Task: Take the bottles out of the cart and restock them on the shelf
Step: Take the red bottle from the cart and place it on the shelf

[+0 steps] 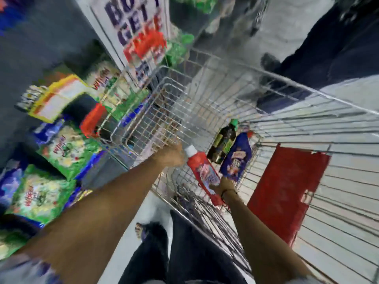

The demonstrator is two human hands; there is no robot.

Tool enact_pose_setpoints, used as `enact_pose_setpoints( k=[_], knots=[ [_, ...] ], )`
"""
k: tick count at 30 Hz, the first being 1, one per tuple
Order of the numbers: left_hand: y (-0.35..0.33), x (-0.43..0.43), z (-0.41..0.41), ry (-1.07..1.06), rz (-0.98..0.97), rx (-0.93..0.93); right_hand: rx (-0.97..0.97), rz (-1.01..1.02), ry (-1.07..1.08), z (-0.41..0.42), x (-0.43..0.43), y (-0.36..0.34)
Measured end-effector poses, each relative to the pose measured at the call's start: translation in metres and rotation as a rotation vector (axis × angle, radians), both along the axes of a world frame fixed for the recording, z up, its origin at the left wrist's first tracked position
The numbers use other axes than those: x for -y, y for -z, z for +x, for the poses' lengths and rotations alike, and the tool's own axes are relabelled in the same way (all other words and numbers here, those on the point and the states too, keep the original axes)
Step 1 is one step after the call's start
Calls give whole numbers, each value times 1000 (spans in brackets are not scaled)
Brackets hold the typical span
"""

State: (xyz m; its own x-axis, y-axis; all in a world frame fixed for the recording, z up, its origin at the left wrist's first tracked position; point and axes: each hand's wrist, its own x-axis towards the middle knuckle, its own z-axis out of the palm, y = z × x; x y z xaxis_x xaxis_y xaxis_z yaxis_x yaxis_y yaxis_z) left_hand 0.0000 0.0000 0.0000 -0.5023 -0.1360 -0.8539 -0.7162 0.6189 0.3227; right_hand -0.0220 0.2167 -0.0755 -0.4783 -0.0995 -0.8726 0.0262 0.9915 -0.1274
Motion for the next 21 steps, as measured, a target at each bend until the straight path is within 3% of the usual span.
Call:
enact_pose_setpoints(
  k=[8,11,17,21],
  knots=[
    [66,-38,-21,-281,186,188,-179,-31,-96,16,13,40],
    [90,-49,-19,-497,282,233,-254,-13,-52,27,15,58],
    [99,-29,-16,-799,396,250,-239,-105,40,19,26,47],
    [93,-4,-23,-1002,555,115,-293,-252,130,8,56,16]
  ],
)
